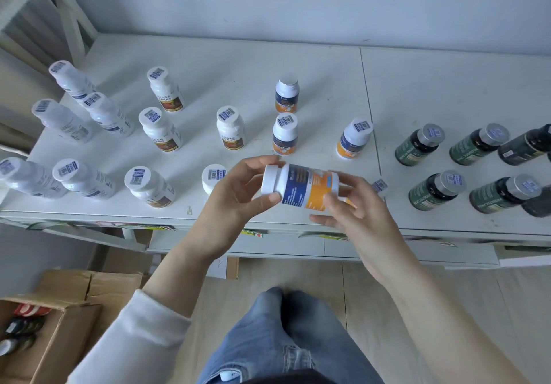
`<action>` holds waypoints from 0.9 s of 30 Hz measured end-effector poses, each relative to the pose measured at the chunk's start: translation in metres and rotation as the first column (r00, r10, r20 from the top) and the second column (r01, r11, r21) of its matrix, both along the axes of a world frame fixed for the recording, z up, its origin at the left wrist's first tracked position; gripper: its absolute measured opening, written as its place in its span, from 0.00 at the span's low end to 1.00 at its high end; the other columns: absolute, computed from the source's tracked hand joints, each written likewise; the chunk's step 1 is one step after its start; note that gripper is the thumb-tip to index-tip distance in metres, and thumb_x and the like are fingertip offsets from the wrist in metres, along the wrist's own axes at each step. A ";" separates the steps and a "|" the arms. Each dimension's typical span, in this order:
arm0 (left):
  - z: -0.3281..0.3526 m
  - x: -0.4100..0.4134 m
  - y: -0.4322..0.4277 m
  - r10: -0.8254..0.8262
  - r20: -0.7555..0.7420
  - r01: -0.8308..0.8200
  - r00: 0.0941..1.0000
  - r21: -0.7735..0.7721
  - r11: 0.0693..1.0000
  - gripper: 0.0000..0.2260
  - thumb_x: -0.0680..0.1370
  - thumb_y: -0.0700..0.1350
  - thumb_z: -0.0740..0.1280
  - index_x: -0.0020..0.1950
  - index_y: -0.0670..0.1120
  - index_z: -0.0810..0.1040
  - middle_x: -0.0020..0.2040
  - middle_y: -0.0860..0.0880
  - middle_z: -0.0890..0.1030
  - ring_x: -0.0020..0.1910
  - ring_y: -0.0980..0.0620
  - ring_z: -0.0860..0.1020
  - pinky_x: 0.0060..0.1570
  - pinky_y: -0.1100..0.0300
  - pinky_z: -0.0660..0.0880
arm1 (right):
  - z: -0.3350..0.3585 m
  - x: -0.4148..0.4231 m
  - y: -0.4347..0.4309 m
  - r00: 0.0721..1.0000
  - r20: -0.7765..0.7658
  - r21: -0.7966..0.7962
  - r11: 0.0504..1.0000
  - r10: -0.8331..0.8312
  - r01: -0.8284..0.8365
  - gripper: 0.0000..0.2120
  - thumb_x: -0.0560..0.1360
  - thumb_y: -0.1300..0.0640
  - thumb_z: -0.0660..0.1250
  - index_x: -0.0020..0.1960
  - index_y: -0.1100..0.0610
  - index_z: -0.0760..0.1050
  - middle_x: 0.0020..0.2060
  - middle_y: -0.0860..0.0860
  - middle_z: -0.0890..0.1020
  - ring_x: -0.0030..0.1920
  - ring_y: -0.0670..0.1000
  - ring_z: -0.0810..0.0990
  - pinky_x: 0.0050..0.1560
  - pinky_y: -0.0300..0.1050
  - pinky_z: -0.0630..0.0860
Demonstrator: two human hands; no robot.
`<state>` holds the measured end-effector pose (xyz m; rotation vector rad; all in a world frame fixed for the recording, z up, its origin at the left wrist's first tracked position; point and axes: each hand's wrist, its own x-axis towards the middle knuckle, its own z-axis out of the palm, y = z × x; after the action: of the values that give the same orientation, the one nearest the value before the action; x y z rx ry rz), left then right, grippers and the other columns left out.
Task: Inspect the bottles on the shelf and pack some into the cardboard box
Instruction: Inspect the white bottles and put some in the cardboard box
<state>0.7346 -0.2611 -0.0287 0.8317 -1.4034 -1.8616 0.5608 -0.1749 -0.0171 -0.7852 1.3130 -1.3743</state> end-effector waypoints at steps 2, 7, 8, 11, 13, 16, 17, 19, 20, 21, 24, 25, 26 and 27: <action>0.000 0.001 0.000 -0.030 -0.011 0.030 1.000 0.030 0.999 0.20 0.69 0.45 0.70 0.60 0.51 0.73 0.61 0.52 0.78 0.61 0.51 0.76 0.58 0.55 0.75 | 0.000 -0.002 0.001 0.999 -0.049 -0.006 1.000 -0.005 0.005 0.21 0.66 0.62 0.74 0.55 0.53 0.72 0.54 0.53 0.77 0.48 0.45 0.80 0.46 0.42 0.80; 0.000 -0.003 0.002 0.044 -0.012 -0.042 0.999 0.113 0.993 0.12 0.72 0.41 0.65 0.56 0.46 0.73 0.52 0.50 0.81 0.52 0.51 0.79 0.49 0.58 0.78 | 0.000 -0.004 0.002 0.992 -0.122 -0.040 0.999 0.027 -0.032 0.26 0.66 0.65 0.73 0.59 0.48 0.69 0.58 0.53 0.74 0.54 0.45 0.78 0.47 0.39 0.78; 0.000 -0.004 0.002 0.041 0.007 -0.041 0.999 0.078 0.996 0.12 0.72 0.40 0.66 0.55 0.46 0.73 0.53 0.51 0.81 0.54 0.51 0.79 0.51 0.57 0.78 | 0.000 -0.006 0.002 0.993 -0.116 0.005 1.000 0.024 -0.023 0.26 0.66 0.62 0.74 0.59 0.46 0.69 0.57 0.51 0.75 0.53 0.45 0.79 0.48 0.43 0.79; 0.003 -0.004 0.001 0.019 0.048 -0.019 0.999 0.001 1.000 0.14 0.71 0.39 0.68 0.56 0.48 0.74 0.57 0.54 0.81 0.59 0.53 0.77 0.57 0.54 0.76 | -0.002 -0.010 0.001 0.988 -0.152 0.094 0.995 0.032 -0.018 0.20 0.67 0.62 0.72 0.55 0.50 0.72 0.51 0.49 0.79 0.50 0.48 0.81 0.54 0.57 0.78; 0.004 -0.006 -0.001 0.038 0.052 -0.039 0.998 0.017 0.999 0.16 0.71 0.40 0.68 0.57 0.50 0.73 0.56 0.54 0.81 0.59 0.52 0.77 0.59 0.54 0.75 | -0.003 -0.011 0.000 0.988 -0.154 0.110 0.994 0.026 -0.009 0.18 0.68 0.64 0.72 0.54 0.52 0.73 0.51 0.50 0.80 0.50 0.50 0.82 0.54 0.58 0.78; 0.005 -0.010 -0.004 0.082 0.073 -0.084 0.994 0.026 0.996 0.14 0.70 0.41 0.69 0.55 0.50 0.75 0.51 0.53 0.83 0.53 0.54 0.80 0.58 0.53 0.76 | -0.005 -0.010 -0.004 0.987 -0.163 0.135 0.991 0.014 0.008 0.18 0.68 0.64 0.72 0.55 0.54 0.72 0.52 0.53 0.80 0.50 0.52 0.82 0.54 0.57 0.78; 0.005 -0.012 -0.006 0.088 0.083 -0.090 0.993 0.023 0.996 0.14 0.70 0.40 0.69 0.54 0.50 0.75 0.50 0.53 0.83 0.51 0.54 0.80 0.57 0.54 0.76 | -0.006 -0.010 -0.006 0.984 -0.176 0.143 0.990 0.020 0.005 0.18 0.68 0.64 0.72 0.55 0.55 0.72 0.52 0.53 0.80 0.50 0.52 0.82 0.54 0.56 0.78; 0.008 -0.013 -0.010 0.090 0.121 -0.090 0.989 -0.008 0.996 0.15 0.70 0.38 0.72 0.54 0.50 0.76 0.50 0.52 0.82 0.51 0.55 0.79 0.57 0.55 0.76 | -0.007 -0.012 -0.011 0.971 -0.235 0.161 0.987 0.042 -0.004 0.20 0.68 0.64 0.73 0.57 0.56 0.71 0.53 0.54 0.80 0.48 0.49 0.82 0.53 0.47 0.79; 0.009 -0.015 -0.012 0.092 0.159 -0.084 0.983 -0.056 0.995 0.16 0.70 0.37 0.72 0.54 0.50 0.76 0.51 0.52 0.81 0.52 0.56 0.79 0.58 0.56 0.75 | -0.007 -0.012 -0.012 0.960 -0.278 0.168 0.986 0.048 0.000 0.23 0.67 0.64 0.73 0.59 0.55 0.70 0.54 0.54 0.80 0.47 0.46 0.81 0.50 0.39 0.78; 0.010 -0.016 -0.014 0.092 0.209 -0.068 0.974 -0.123 0.990 0.16 0.71 0.36 0.72 0.54 0.52 0.77 0.52 0.53 0.81 0.54 0.57 0.79 0.59 0.58 0.75 | -0.008 -0.013 -0.013 0.943 -0.331 0.171 0.985 0.044 0.014 0.27 0.66 0.64 0.74 0.62 0.54 0.68 0.54 0.53 0.79 0.47 0.45 0.80 0.47 0.33 0.77; 0.007 -0.024 -0.017 0.083 0.381 0.064 0.921 -0.356 0.932 0.16 0.71 0.36 0.72 0.54 0.53 0.78 0.55 0.52 0.79 0.56 0.59 0.76 0.55 0.65 0.76 | -0.008 -0.019 -0.014 0.773 -0.635 0.104 0.992 0.007 0.076 0.35 0.65 0.63 0.75 0.67 0.56 0.65 0.57 0.54 0.75 0.52 0.48 0.77 0.49 0.36 0.75; 0.004 -0.027 -0.017 0.076 0.434 0.135 0.897 -0.436 0.890 0.17 0.71 0.36 0.72 0.55 0.51 0.78 0.54 0.52 0.78 0.55 0.58 0.75 0.53 0.68 0.75 | -0.008 -0.022 -0.014 0.667 -0.745 0.074 0.994 0.002 0.080 0.35 0.64 0.63 0.76 0.68 0.57 0.64 0.58 0.56 0.74 0.54 0.51 0.75 0.52 0.41 0.74; 0.000 -0.029 -0.019 0.071 0.482 0.208 0.873 -0.501 0.840 0.17 0.71 0.35 0.72 0.56 0.49 0.79 0.54 0.52 0.76 0.54 0.58 0.74 0.52 0.70 0.74 | -0.008 -0.026 -0.013 0.564 -0.826 0.054 0.995 0.000 0.079 0.36 0.64 0.62 0.76 0.68 0.58 0.65 0.58 0.58 0.73 0.56 0.54 0.74 0.54 0.45 0.72; -0.005 -0.031 -0.020 0.073 0.524 0.268 0.849 -0.545 0.794 0.17 0.71 0.34 0.72 0.57 0.47 0.79 0.53 0.52 0.75 0.54 0.56 0.74 0.52 0.70 0.73 | -0.006 -0.029 -0.013 0.481 -0.876 0.048 0.996 0.005 0.076 0.36 0.64 0.61 0.76 0.68 0.59 0.65 0.58 0.59 0.72 0.57 0.57 0.73 0.55 0.46 0.71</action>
<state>0.7032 -0.2815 -0.0337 0.9646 -2.2648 -1.1309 0.5321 -0.1881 -0.0233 -1.5377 2.1700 -0.8949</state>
